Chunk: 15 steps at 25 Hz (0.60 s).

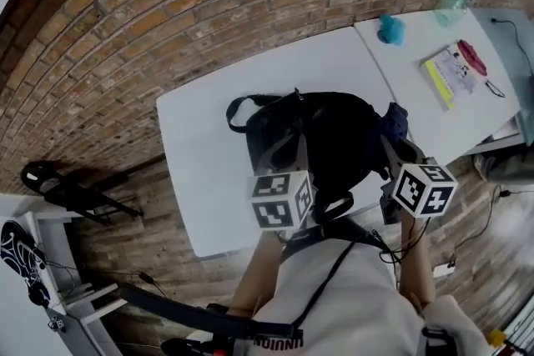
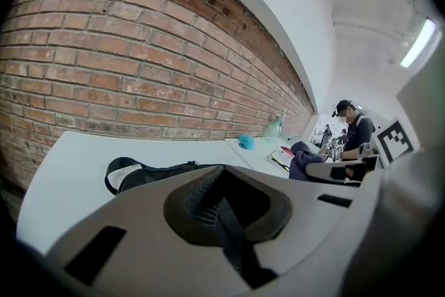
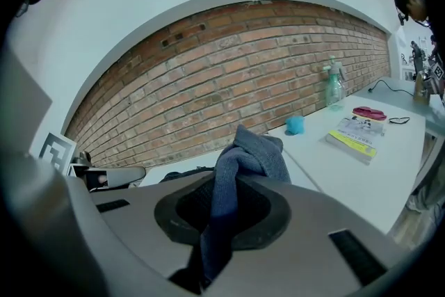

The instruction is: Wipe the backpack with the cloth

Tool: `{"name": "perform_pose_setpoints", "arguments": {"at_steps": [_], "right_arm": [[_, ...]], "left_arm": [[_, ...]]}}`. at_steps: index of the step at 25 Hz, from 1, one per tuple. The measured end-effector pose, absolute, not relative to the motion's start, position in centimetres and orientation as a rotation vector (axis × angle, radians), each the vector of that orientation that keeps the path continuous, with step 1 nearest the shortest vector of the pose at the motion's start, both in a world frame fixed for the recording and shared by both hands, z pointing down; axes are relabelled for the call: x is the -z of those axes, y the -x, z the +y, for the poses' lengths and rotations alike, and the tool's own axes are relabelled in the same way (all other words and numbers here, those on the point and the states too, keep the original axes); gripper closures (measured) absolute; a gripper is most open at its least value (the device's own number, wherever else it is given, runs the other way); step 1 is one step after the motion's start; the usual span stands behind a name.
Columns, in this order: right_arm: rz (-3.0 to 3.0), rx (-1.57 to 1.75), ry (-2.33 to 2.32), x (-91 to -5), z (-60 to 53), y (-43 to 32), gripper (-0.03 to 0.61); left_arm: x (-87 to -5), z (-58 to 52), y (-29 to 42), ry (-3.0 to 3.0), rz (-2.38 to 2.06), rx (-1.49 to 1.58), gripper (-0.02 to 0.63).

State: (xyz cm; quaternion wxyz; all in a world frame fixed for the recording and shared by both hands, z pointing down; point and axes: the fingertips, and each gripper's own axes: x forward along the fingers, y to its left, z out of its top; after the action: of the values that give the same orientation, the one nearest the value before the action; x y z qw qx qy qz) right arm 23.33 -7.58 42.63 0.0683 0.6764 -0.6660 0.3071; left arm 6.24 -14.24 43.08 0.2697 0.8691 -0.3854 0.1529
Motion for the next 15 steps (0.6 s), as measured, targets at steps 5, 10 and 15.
{"name": "perform_pose_setpoints", "arguments": {"at_steps": [5, 10, 15], "right_arm": [[-1.997, -0.956, -1.999, -44.0, -7.8, -25.6, 0.540], [-2.028, -0.925, -1.920, -44.8, -11.0, -26.7, 0.540], [-2.069, -0.888, -1.822, -45.5, -15.8, -26.6, 0.540]], "left_arm": [[-43.5, -13.9, -7.7, -2.346, -1.040, -0.446, 0.609], [-44.1, -13.6, -7.4, -2.321, -1.078, -0.463, 0.609], [-44.8, -13.3, -6.8, -2.285, -1.105, -0.465, 0.609]]}}
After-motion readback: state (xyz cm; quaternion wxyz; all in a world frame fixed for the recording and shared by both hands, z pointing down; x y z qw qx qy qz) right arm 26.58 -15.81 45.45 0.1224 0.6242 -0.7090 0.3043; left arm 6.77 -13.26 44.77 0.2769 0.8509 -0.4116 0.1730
